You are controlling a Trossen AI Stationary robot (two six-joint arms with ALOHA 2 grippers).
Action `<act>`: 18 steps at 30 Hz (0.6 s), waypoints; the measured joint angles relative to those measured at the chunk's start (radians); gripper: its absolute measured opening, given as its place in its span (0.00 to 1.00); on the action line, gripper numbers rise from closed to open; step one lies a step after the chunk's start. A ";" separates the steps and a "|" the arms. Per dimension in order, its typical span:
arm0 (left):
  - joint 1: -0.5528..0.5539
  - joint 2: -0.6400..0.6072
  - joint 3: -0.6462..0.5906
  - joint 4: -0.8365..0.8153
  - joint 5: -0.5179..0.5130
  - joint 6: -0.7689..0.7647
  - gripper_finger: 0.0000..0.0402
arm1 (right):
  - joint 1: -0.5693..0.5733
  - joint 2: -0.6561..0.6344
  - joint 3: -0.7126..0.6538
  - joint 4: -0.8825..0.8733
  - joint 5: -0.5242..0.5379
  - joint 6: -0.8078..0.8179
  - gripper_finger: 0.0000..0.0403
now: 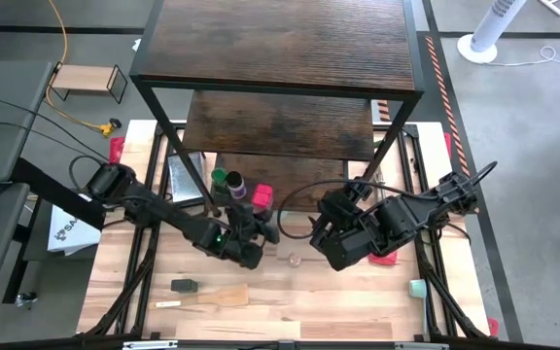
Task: Shelf spices
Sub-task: Put the red seasoning can onto the shelf
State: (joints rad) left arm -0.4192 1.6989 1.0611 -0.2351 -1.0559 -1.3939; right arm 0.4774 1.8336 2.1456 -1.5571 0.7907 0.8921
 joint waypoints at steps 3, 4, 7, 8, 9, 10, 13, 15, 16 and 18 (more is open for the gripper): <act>0.028 0.000 0.000 0.001 0.000 0.000 0.00 | 0.000 0.000 0.000 -0.001 0.005 -0.002 0.90; 0.037 0.000 0.000 0.001 0.000 0.000 0.00 | 0.000 0.000 0.000 -0.001 0.005 -0.001 0.90; 0.057 0.000 0.000 0.008 0.008 0.001 0.00 | 0.000 0.000 0.000 -0.001 -0.007 0.012 0.90; 0.062 0.000 0.000 0.013 0.026 0.004 0.00 | 0.000 0.000 0.000 -0.001 -0.016 0.016 0.90; 0.062 0.000 0.000 0.021 0.051 0.019 0.00 | 0.000 0.001 0.000 -0.001 -0.026 0.016 0.90; 0.058 -0.002 0.000 0.028 0.079 0.047 0.00 | 0.000 0.007 0.000 -0.001 -0.035 0.016 0.90; 0.023 -0.030 0.000 0.029 0.159 0.143 0.00 | 0.006 0.036 0.000 0.000 -0.058 0.004 0.84; -0.014 -0.069 0.000 0.029 0.181 0.210 0.00 | 0.009 0.072 0.000 0.010 -0.064 0.000 0.77; -0.036 -0.093 0.000 0.028 0.185 0.248 0.00 | 0.010 0.093 0.000 0.017 -0.067 0.000 0.72; -0.085 -0.154 0.000 0.029 0.187 0.322 0.00 | 0.013 0.144 0.000 0.029 -0.076 -0.002 0.58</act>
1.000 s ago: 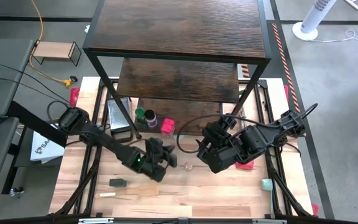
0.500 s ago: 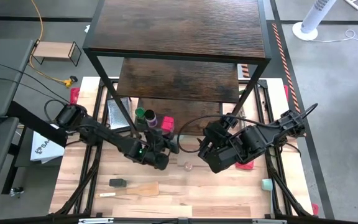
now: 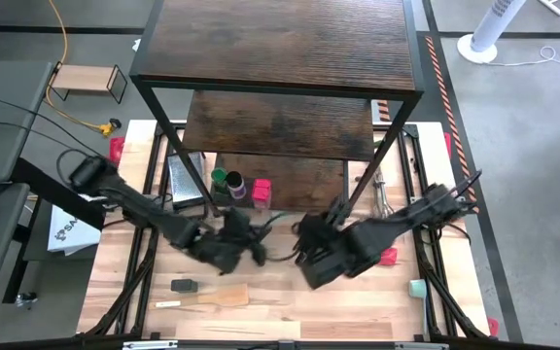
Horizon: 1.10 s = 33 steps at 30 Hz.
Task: Shelf spices
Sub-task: Put the red seasoning can onto the shelf
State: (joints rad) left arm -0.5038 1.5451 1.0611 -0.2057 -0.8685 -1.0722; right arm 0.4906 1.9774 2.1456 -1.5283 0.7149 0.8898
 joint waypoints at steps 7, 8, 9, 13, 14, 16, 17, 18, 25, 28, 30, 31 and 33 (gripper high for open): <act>-0.192 -0.229 0.000 -0.005 -0.146 0.180 0.00 | -0.045 0.176 0.000 0.160 -0.008 0.012 0.05; -0.212 -0.252 0.000 -0.005 -0.187 0.193 0.00 | -0.059 0.198 0.000 0.191 -0.009 0.028 0.04; -0.232 -0.275 0.000 -0.005 -0.228 0.205 0.00 | -0.075 0.217 0.000 0.222 -0.010 0.039 0.03; -0.287 -0.349 0.000 -0.007 -0.317 0.255 0.00 | -0.134 0.245 -0.002 0.353 -0.009 0.038 0.01; -0.299 -0.363 0.000 -0.007 -0.320 0.266 0.00 | -0.147 0.245 -0.001 0.369 -0.009 0.026 0.00; -0.319 -0.385 0.000 -0.008 -0.310 0.280 0.00 | -0.172 0.244 0.000 0.365 -0.010 0.000 0.00; -0.330 -0.394 0.000 -0.008 -0.301 0.287 0.00 | -0.185 0.244 0.000 0.345 -0.014 -0.010 0.00; -0.343 -0.401 0.000 -0.008 -0.296 0.290 0.00 | -0.196 0.244 0.000 0.317 -0.021 -0.023 0.00; -0.423 -0.411 0.000 -0.007 -0.359 0.300 0.00 | -0.264 0.260 -0.001 0.360 -0.049 -0.163 0.00; -0.440 -0.411 0.000 -0.005 -0.375 0.300 0.00 | -0.299 0.260 -0.001 0.413 -0.063 -0.213 0.00; -0.448 -0.411 0.000 -0.006 -0.376 0.296 0.00 | -0.322 0.260 0.000 0.417 -0.080 -0.225 0.00; -0.450 -0.411 0.000 -0.006 -0.376 0.292 0.00 | -0.330 0.260 0.000 0.417 -0.086 -0.237 0.00; -0.456 -0.411 0.000 -0.006 -0.376 0.291 0.00 | -0.344 0.260 0.000 0.430 -0.092 -0.271 0.00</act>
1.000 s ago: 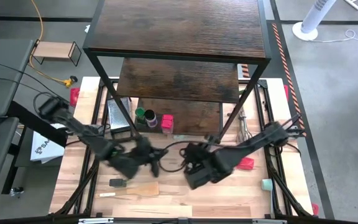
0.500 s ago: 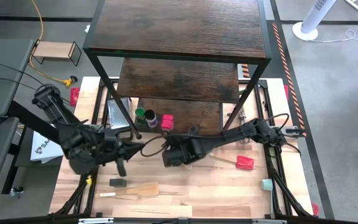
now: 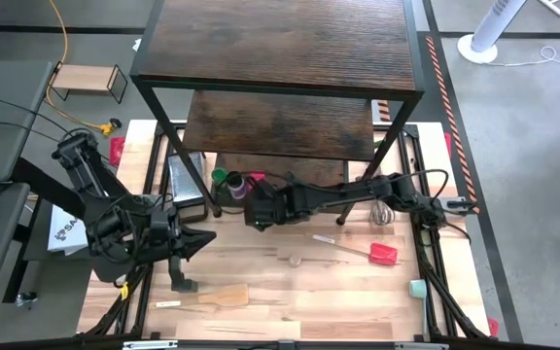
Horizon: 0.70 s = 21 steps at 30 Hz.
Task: Shelf spices
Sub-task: Put the red seasoning can onto the shelf, then put the green seasoning can onto the shelf
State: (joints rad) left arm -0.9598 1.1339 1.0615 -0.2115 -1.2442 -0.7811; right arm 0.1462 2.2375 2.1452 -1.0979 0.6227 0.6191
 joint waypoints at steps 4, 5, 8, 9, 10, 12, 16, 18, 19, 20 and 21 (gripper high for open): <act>-0.004 0.000 0.000 0.000 -0.008 0.000 0.00 | -0.021 0.000 0.000 0.075 -0.039 -0.103 0.00; -0.004 0.000 0.000 0.000 -0.010 0.000 0.00 | -0.024 0.000 0.000 0.088 -0.045 -0.124 0.00; -0.004 0.000 0.000 0.000 -0.004 -0.001 0.00 | -0.029 -0.002 0.000 0.060 -0.057 -0.143 0.00; -0.006 0.000 0.000 0.000 0.000 -0.001 0.00 | -0.029 -0.005 0.000 0.028 -0.058 -0.151 0.00; -0.013 0.000 0.000 0.000 0.004 -0.003 0.00 | -0.025 -0.009 0.000 -0.006 -0.058 -0.157 0.00; -0.033 0.001 0.000 -0.003 0.018 -0.002 0.00 | -0.005 -0.025 0.000 -0.094 -0.056 -0.157 0.00; -0.071 0.004 0.000 -0.069 0.112 -0.052 0.00 | 0.075 -0.066 0.000 -0.229 -0.133 -0.172 0.00; -0.088 0.005 0.000 -0.136 0.162 -0.128 0.00 | 0.123 -0.088 0.000 -0.236 -0.263 -0.233 0.00; -0.094 0.006 0.000 -0.171 0.183 -0.169 0.00 | 0.149 -0.095 0.001 -0.238 -0.327 -0.251 0.00; -0.099 0.006 0.000 -0.207 0.203 -0.212 0.00 | 0.174 -0.101 0.001 -0.248 -0.380 -0.257 0.00; -0.103 0.007 0.000 -0.238 0.224 -0.255 0.00 | 0.199 -0.104 0.001 -0.275 -0.410 -0.254 0.00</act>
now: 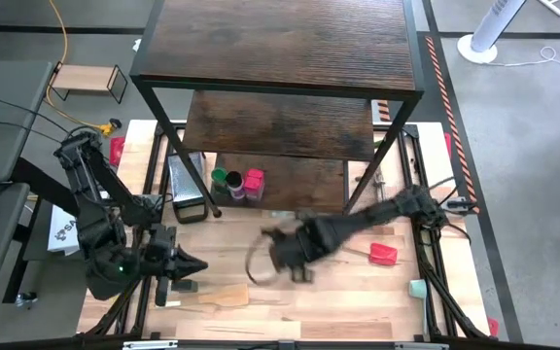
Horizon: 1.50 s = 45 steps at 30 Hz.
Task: Shelf spices
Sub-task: Put the green seasoning can onto the shelf
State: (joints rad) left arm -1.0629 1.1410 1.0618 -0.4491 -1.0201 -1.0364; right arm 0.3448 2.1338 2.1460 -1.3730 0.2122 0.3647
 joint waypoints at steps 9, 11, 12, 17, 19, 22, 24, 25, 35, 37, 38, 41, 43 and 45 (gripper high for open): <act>0.002 0.000 0.000 -0.179 0.495 -0.232 0.02 | 0.202 -0.246 -0.452 0.107 -0.083 0.370 0.00; 0.001 0.000 0.000 -0.268 0.613 -0.279 0.05 | 0.238 -0.343 -0.603 0.274 -0.092 0.511 0.00; 0.001 0.000 0.000 -0.313 0.657 -0.290 0.06 | 0.254 -0.392 -0.666 0.348 -0.089 0.581 0.00; 0.007 0.000 0.000 -0.475 0.709 -0.289 0.22 | 0.301 -0.568 -0.884 0.637 -0.018 0.812 0.00; 0.021 0.000 0.000 -0.507 0.722 -0.265 0.31 | 0.311 -0.609 -0.924 0.662 -0.003 0.844 0.00; 0.039 0.015 0.000 -0.534 0.752 -0.252 0.44 | 0.320 -0.631 -0.943 0.647 -0.004 0.833 0.01; 0.046 0.031 0.000 -0.529 0.778 -0.242 0.53 | 0.320 -0.631 -0.944 0.639 -0.029 0.798 0.05; 0.051 0.039 0.000 -0.521 0.801 -0.237 0.57 | 0.320 -0.631 -0.944 0.640 -0.040 0.780 0.07; 0.053 0.231 0.000 -0.436 0.885 -0.167 0.71 | 0.307 -0.609 -0.945 0.611 0.022 0.681 0.40; 0.058 0.271 0.000 -0.445 0.894 -0.135 0.71 | 0.293 -0.608 -0.945 0.599 0.023 0.668 0.45; 0.063 0.289 0.000 -0.457 0.902 -0.129 0.71 | 0.289 -0.608 -0.945 0.598 0.024 0.659 0.47; 0.075 0.323 -0.001 -0.490 0.920 -0.151 0.71 | 0.285 -0.608 -0.945 0.589 0.024 0.648 0.50; 0.086 0.320 -0.001 -0.489 0.922 -0.171 0.71 | 0.278 -0.608 -0.945 0.591 0.023 0.645 0.51; 0.092 0.317 -0.001 -0.490 0.920 -0.187 0.71 | 0.277 -0.605 -0.945 0.591 0.023 0.646 0.51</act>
State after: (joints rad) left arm -0.9712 1.4579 1.0611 -0.9389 -0.1003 -1.2236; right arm 0.6218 1.5292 1.2011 -0.7818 0.2354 1.0111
